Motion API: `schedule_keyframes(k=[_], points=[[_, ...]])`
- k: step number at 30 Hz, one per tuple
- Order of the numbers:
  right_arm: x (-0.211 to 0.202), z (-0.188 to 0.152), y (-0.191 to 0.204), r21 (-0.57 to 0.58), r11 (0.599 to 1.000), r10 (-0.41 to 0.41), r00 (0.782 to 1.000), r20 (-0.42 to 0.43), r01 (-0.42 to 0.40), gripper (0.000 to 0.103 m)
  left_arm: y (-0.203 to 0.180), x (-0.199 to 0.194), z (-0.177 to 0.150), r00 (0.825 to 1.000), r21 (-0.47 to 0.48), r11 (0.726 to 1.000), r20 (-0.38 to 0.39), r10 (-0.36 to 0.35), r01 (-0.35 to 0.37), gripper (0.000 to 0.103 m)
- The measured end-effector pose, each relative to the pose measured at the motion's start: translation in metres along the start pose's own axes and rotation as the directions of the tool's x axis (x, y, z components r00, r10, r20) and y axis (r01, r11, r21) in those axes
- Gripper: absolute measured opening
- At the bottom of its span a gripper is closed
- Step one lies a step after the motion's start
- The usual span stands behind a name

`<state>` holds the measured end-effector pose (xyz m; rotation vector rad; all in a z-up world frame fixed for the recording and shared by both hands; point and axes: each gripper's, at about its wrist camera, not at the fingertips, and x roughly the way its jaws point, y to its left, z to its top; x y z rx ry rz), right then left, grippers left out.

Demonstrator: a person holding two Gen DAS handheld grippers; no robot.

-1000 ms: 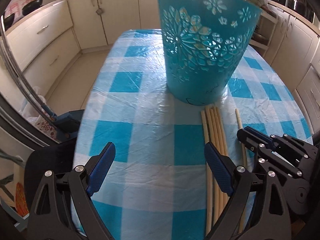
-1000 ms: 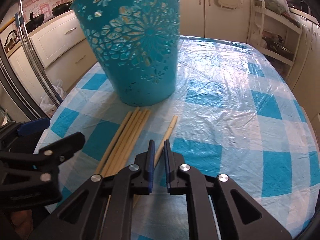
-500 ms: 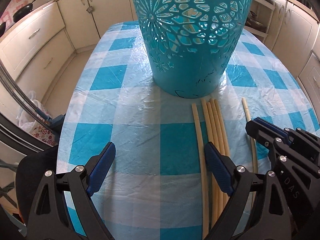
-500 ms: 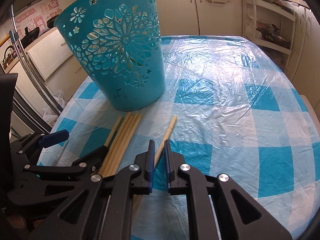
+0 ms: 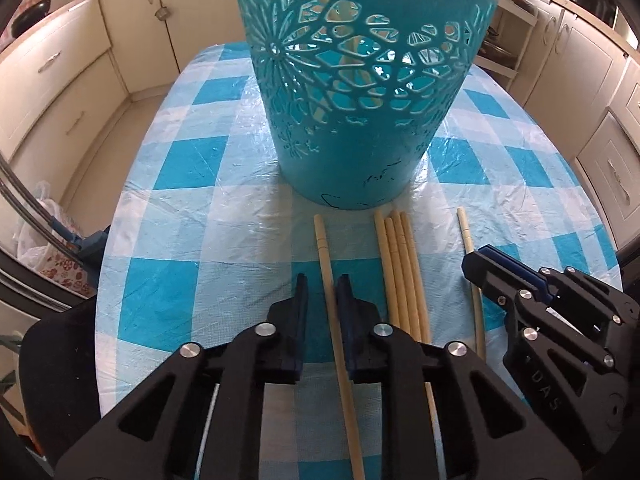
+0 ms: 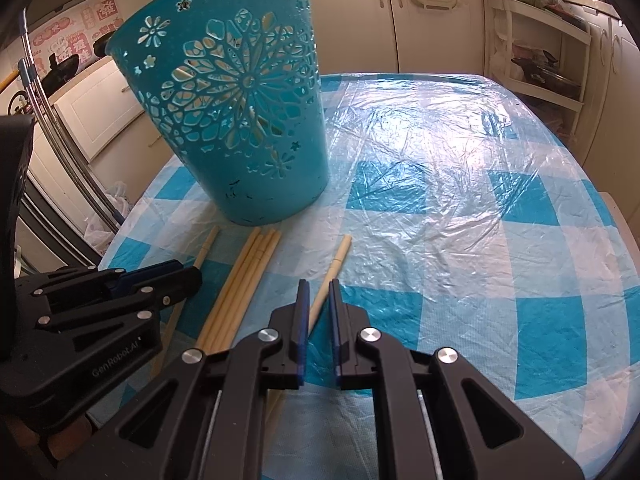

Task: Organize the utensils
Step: 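Reach the left tool to the bundle and grasp another chopstick, then lift the chopstick with the left tool and release it into the basket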

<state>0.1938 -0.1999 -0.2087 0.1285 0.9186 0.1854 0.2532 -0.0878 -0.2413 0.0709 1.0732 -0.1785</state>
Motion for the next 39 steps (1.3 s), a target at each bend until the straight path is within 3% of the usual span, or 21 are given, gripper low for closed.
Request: schedule_keyframes(k=[3, 6, 13, 22, 29, 39], points=[[0.000, 0.000, 0.001, -0.010, 1.000, -0.002, 1.000, 0.002, 0.002, 0.010, -0.002, 0.002, 0.004, 1.000, 0.011, 1.000, 0.002, 0.008, -0.008, 0.017], [-0.001, -0.001, -0.001, -0.004, 1.000, 0.004, 1.000, 0.003, -0.004, 0.010, 0.001, 0.002, 0.004, 1.000, -0.006, 1.000, 0.004, -0.027, 0.027, 0.005], [-0.001, -0.001, -0.004, 0.014, 1.000, 0.020, 1.000, 0.013, -0.021, 0.012, 0.020, -0.024, -0.005, 0.994, -0.058, 0.993, 0.052, -0.098, 0.101, 0.005], [-0.001, -0.001, -0.006, 0.016, 0.999, 0.030, 0.999, 0.015, -0.030, 0.012, 0.036, -0.080, -0.004, 0.978, -0.073, 0.986, 0.155, -0.136, 0.149, 0.005], [-0.001, -0.003, 0.001, -0.017, 0.999, 0.035, 0.999, 0.019, -0.034, 0.023, 0.043, -0.126, -0.003, 0.953, -0.064, 0.980, 0.251, -0.169, 0.191, 0.005], [-0.001, -0.003, 0.000, -0.003, 0.999, 0.049, 0.999, 0.020, -0.049, 0.025, 0.046, -0.183, 0.018, 0.883, -0.057, 0.968, 0.425, -0.199, 0.246, 0.005]])
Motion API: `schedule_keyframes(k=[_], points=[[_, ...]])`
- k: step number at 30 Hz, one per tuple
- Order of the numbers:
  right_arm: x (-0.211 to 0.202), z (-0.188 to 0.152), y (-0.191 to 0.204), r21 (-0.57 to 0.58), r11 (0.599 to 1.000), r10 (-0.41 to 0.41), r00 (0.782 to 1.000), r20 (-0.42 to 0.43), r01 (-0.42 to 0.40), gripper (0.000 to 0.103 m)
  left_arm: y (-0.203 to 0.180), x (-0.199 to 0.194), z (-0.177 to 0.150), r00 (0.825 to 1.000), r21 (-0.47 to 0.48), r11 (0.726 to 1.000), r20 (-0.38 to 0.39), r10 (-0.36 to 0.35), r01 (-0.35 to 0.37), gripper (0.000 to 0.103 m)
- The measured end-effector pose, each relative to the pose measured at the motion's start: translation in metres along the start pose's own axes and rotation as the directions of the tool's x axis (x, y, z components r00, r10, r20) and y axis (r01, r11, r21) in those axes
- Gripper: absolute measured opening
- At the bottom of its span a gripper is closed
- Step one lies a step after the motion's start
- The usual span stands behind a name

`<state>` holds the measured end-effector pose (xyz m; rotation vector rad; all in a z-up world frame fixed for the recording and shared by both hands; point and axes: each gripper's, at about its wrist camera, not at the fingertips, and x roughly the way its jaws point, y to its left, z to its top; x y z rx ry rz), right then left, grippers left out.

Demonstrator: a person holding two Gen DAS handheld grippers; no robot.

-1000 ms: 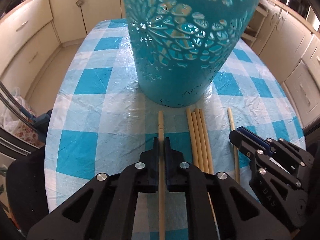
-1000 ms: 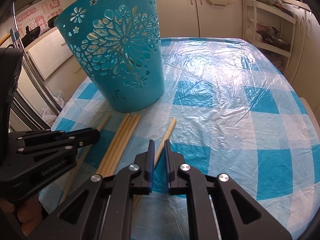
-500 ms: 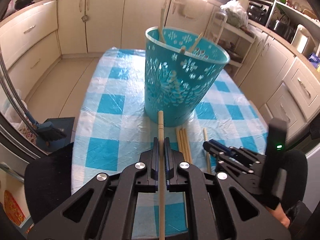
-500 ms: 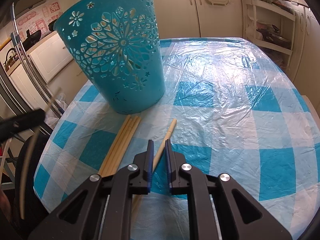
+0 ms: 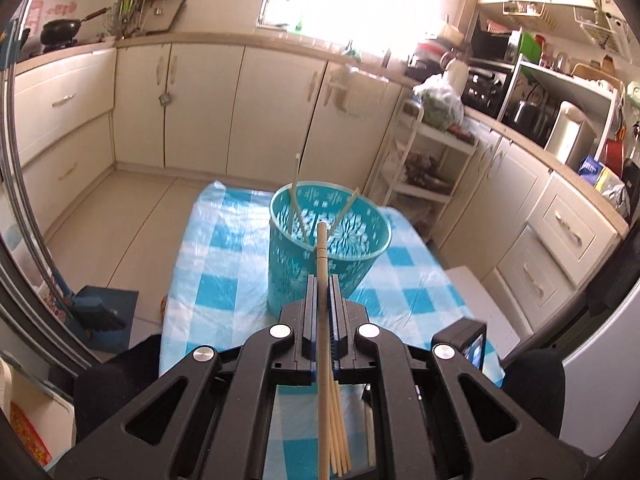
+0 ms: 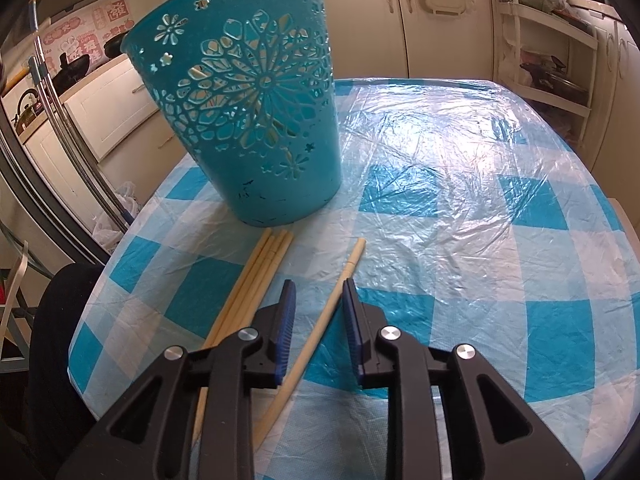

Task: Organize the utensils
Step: 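Lift the chopstick with the left tool and release it into the basket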

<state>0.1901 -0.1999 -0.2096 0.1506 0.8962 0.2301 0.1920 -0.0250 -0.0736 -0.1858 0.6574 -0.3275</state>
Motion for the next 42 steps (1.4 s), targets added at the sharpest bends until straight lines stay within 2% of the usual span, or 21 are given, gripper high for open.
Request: schedule_keyframes(k=[8, 17, 23, 28, 35, 42], points=[[0.000, 0.001, -0.002, 0.004, 1.000, 0.018, 1.000, 0.000, -0.018, 0.030, -0.015, 0.005, 0.045, 0.992, -0.004, 1.000, 0.128, -0.009, 0.010, 0.005], [0.000, 0.002, -0.003, 0.017, 0.999, 0.043, 0.999, 0.002, -0.043, 0.036, -0.022, 0.022, 0.086, 0.968, -0.010, 1.000, 0.249, -0.007, 0.010, 0.005], [0.001, 0.001, -0.003, 0.030, 0.998, 0.055, 0.998, 0.003, -0.055, 0.038, -0.022, 0.036, 0.100, 0.956, -0.024, 1.000, 0.293, 0.010, -0.003, 0.005], [0.001, 0.002, -0.003, 0.035, 0.997, 0.062, 0.998, 0.004, -0.063, 0.041, -0.023, 0.060, 0.111, 0.935, -0.030, 0.998, 0.349, 0.062, -0.055, 0.005], [0.001, 0.002, -0.005, 0.043, 0.997, 0.070, 0.998, 0.006, -0.071, 0.041, -0.012, 0.103, 0.120, 0.929, -0.085, 0.991, 0.349, 0.127, -0.103, 0.005], [0.001, 0.002, -0.004, 0.040, 0.997, 0.070, 0.998, 0.005, -0.070, 0.043, -0.014, 0.119, 0.100, 0.932, -0.057, 0.988, 0.328, 0.153, -0.142, 0.005]])
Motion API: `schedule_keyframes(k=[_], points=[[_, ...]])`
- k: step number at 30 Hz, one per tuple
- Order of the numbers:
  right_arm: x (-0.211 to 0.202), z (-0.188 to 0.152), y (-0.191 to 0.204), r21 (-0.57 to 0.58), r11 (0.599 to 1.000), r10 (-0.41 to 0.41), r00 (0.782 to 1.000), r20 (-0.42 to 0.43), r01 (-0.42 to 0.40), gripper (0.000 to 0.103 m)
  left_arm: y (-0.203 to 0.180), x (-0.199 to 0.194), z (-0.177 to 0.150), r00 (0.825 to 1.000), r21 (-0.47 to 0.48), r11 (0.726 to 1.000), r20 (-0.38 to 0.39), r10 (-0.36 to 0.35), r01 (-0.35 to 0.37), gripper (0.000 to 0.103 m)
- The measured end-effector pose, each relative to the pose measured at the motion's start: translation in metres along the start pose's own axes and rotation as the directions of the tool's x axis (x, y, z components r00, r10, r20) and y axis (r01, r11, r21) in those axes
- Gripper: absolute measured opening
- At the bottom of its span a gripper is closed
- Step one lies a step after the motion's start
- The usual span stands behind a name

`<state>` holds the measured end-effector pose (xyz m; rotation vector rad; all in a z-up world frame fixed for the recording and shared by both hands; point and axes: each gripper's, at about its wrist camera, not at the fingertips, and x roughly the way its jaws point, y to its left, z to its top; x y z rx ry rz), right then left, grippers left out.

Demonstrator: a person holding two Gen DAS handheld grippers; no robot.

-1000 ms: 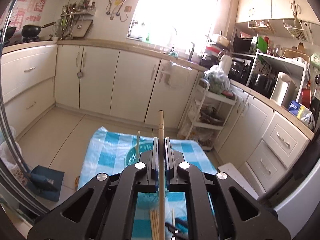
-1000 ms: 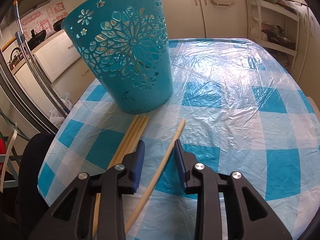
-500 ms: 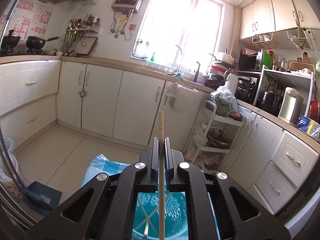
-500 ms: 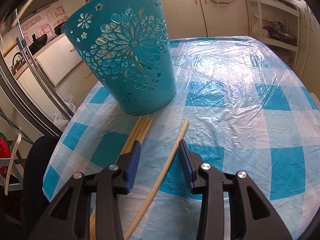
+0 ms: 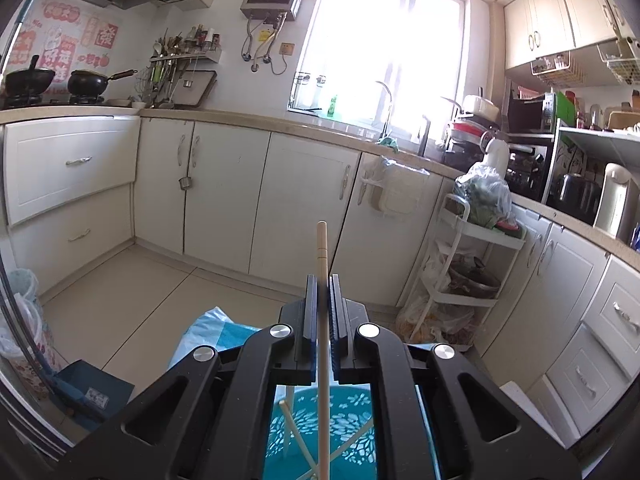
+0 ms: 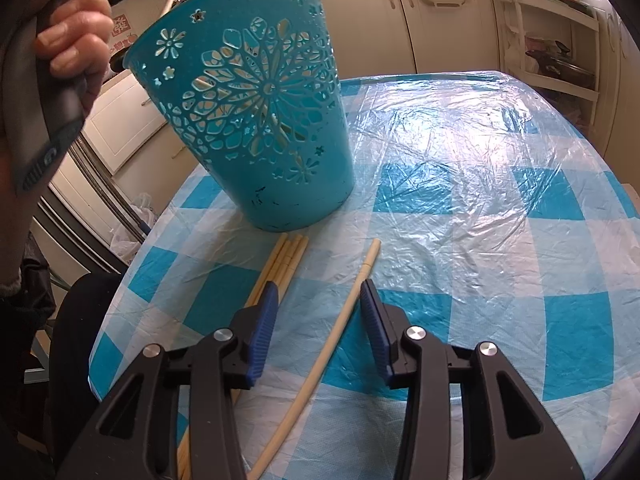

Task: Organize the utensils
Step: 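Lift the chopstick with the left tool and release it into the basket, then grasp a chopstick from the bundle with the right tool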

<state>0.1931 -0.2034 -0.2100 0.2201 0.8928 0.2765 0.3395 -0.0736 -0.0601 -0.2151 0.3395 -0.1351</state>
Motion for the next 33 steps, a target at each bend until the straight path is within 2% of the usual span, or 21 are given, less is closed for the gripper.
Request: schedule_keyframes(k=[8, 16, 23, 27, 29, 31, 32, 33], points=[[0.000, 0.000, 0.001, -0.002, 1.000, -0.001, 1.000, 0.000, 0.001, 0.043, 0.010, -0.002, -0.018, 0.999, -0.005, 1.000, -0.027, 0.020, -0.021, 0.005], [0.000, 0.000, 0.001, -0.002, 1.000, 0.001, 1.000, -0.001, -0.001, 0.043, 0.006, -0.008, 0.000, 1.000, 0.001, 1.000, 0.002, 0.008, -0.008, 0.005], [0.001, 0.000, 0.001, 0.001, 1.000, 0.003, 1.000, -0.004, -0.003, 0.044, 0.001, -0.004, -0.027, 0.996, 0.060, 0.998, -0.090, 0.019, -0.014, 0.005], [0.000, 0.001, 0.003, -0.012, 1.000, -0.010, 1.000, -0.014, 0.010, 0.043, 0.012, -0.015, -0.037, 0.992, 0.066, 0.997, -0.124, 0.036, -0.029, 0.008], [0.000, 0.000, 0.003, -0.030, 0.999, -0.040, 0.999, -0.018, 0.039, 0.031, 0.022, -0.026, -0.038, 0.991, 0.055, 0.998, -0.121, 0.049, -0.043, 0.016], [-0.001, 0.001, 0.000, -0.041, 0.997, -0.064, 0.998, -0.023, 0.063, 0.021, 0.033, -0.040, -0.038, 0.992, 0.037, 0.997, -0.109, 0.067, -0.063, 0.033], [-0.001, 0.001, -0.002, -0.048, 0.996, -0.076, 0.997, -0.026, 0.075, 0.014, 0.040, -0.048, -0.039, 0.992, 0.028, 0.997, -0.102, 0.076, -0.074, 0.036], [-0.001, 0.001, -0.002, -0.062, 0.994, -0.088, 0.996, -0.030, 0.086, 0.011, 0.045, -0.053, -0.039, 0.992, 0.022, 0.997, -0.098, 0.082, -0.080, 0.039]])
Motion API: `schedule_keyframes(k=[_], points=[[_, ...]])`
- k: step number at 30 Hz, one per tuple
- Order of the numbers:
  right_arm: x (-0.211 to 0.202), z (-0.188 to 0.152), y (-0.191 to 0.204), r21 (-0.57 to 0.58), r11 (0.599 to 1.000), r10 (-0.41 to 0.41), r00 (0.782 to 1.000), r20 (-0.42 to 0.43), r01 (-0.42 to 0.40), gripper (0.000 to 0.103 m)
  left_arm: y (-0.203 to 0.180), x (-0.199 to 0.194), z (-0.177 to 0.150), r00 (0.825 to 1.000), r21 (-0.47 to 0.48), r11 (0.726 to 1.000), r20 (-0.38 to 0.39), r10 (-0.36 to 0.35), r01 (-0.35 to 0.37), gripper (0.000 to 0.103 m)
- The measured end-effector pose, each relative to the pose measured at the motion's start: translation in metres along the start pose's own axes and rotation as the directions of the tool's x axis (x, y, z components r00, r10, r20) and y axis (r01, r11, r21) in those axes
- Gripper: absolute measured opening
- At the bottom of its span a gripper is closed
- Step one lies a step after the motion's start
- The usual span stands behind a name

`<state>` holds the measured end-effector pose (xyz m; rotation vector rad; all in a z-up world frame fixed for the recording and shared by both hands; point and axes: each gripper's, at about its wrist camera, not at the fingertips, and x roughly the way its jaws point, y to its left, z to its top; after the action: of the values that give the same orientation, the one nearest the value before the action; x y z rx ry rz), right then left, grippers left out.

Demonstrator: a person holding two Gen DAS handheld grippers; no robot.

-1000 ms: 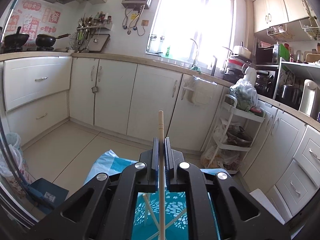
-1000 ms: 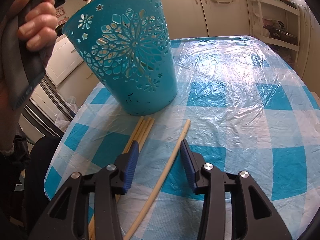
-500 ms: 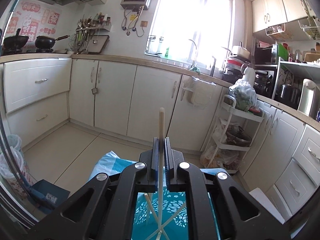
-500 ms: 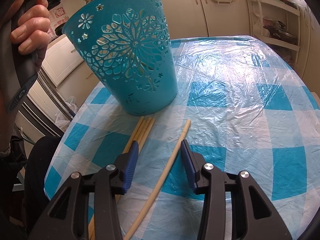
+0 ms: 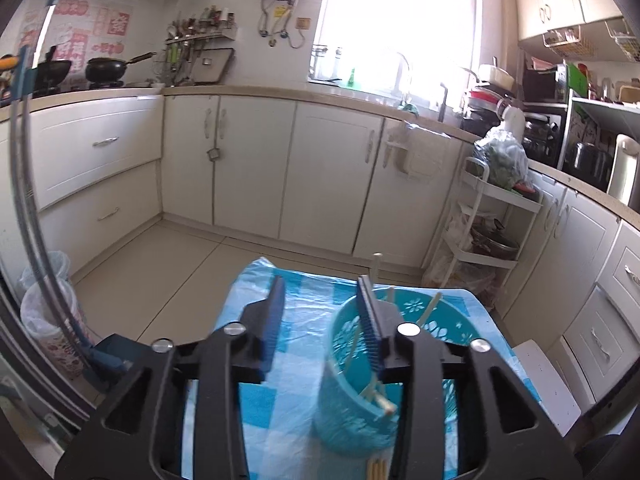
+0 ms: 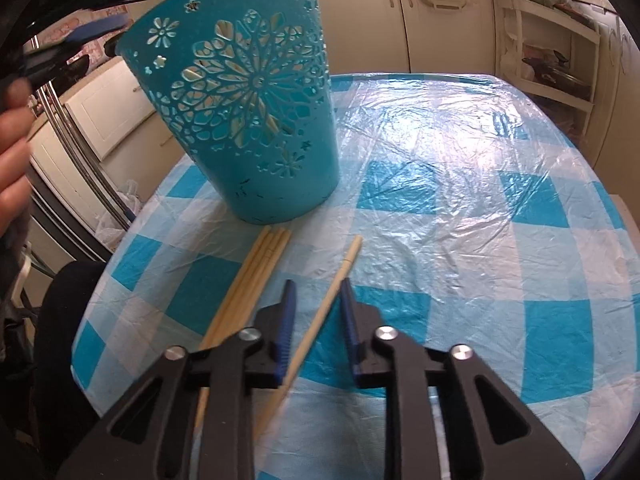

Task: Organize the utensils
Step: 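Grasp a chopstick from the bundle with the right tool, then carry the chopstick over the basket and open the right tool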

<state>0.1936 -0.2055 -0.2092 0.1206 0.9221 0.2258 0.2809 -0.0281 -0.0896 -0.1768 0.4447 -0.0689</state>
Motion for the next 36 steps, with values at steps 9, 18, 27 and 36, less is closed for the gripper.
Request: schedule_keyframes(k=[9, 18, 27, 36], points=[[-0.002, 0.006, -0.002, -0.112, 0.994, -0.012, 0.995, -0.101, 0.001, 0.009, 0.048, -0.019, -0.045, 0.996, 0.008, 0.999, -0.064, 0.054, -0.054, 0.047], [-0.022, 0.007, -0.032, 0.101, 0.989, 0.113, 0.993, -0.036, -0.109, 0.006, 0.059, 0.012, -0.109, 0.973, 0.048, 0.996, -0.217, 0.084, -0.075, 0.047], [-0.083, 0.031, -0.053, 0.204, 0.914, 0.315, 0.930, 0.190, -0.351, 0.006, 0.054, 0.024, -0.120, 0.960, 0.080, 0.994, -0.263, 0.092, -0.073, 0.055], [-0.109, 0.057, -0.044, 0.129, 0.932, 0.293, 0.912, 0.288, -0.340, 0.005, 0.052, 0.026, -0.120, 0.957, 0.087, 0.993, -0.273, 0.100, -0.079, 0.055]])
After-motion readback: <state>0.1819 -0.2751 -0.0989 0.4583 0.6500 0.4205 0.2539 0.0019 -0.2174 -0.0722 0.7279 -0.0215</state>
